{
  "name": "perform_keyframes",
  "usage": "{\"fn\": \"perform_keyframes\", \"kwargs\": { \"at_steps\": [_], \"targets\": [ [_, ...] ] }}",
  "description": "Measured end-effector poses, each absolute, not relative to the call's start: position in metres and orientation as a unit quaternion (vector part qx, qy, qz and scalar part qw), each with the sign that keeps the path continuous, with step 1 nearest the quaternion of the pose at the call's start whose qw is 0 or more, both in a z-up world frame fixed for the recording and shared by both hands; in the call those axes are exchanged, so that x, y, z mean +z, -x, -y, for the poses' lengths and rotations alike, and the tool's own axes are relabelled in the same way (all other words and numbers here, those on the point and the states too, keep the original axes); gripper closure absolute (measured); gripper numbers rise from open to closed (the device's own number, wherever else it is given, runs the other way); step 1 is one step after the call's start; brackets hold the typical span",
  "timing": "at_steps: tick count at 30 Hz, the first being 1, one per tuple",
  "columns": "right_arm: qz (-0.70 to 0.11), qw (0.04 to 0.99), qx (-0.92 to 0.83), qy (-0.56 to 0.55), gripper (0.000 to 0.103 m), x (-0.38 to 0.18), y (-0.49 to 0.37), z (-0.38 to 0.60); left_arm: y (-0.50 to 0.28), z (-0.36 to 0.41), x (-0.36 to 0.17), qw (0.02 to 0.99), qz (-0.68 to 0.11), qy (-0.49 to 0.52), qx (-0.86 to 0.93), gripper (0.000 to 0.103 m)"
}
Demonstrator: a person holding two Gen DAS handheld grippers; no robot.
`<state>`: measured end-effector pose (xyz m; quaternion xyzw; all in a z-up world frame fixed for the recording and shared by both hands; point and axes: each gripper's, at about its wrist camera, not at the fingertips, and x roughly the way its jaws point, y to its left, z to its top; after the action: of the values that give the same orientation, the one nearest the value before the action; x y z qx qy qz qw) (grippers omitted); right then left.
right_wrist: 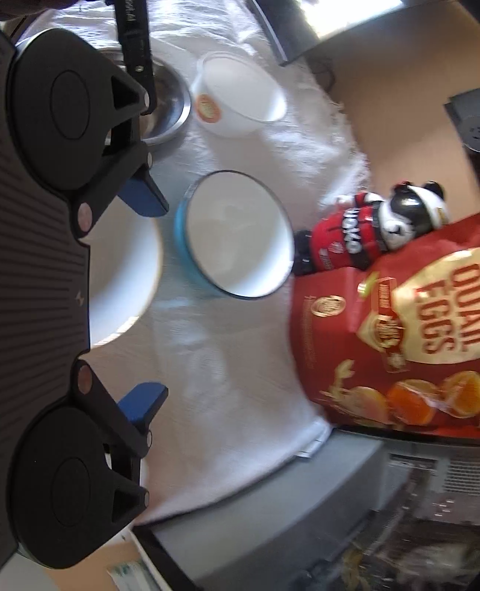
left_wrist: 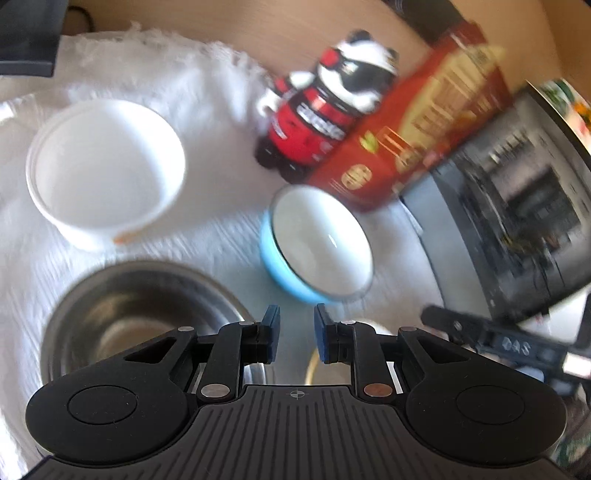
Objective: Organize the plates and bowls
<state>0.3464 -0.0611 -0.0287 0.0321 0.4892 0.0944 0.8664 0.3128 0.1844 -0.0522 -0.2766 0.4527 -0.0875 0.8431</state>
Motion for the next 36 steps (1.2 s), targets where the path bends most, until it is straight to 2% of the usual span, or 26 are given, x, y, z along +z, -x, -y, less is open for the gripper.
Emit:
{"fn": "perform_keyframes", "kwargs": {
  "at_steps": [7, 16, 23, 24, 36],
  "targets": [
    [-0.521, 0.845, 0.105, -0.06, 0.003, -0.058, -0.405, 0.063, -0.373, -0.174, -0.053, 0.852, -0.464, 0.235, -0.062, 0.081],
    [-0.582, 0.795, 0.139, -0.098, 0.003, -0.12, -0.465, 0.048, -0.434, -0.157, -0.097, 0.829, -0.518, 0.209, -0.015, 0.08],
    [-0.625, 0.758, 0.148, -0.112, 0.003, -0.153, -0.482, 0.048, -0.444, -0.161, -0.118, 0.815, -0.535, 0.223, -0.006, 0.08],
    [-0.629, 0.754, 0.152, -0.115, 0.0, -0.155, -0.485, 0.048, -0.444, -0.162, -0.119, 0.813, -0.535, 0.228, -0.006, 0.08],
    [-0.649, 0.742, 0.155, -0.057, 0.0, -0.157, -0.488, 0.03, -0.441, -0.164, -0.115, 0.809, -0.537, 0.241, -0.004, 0.08]
  ]
}}
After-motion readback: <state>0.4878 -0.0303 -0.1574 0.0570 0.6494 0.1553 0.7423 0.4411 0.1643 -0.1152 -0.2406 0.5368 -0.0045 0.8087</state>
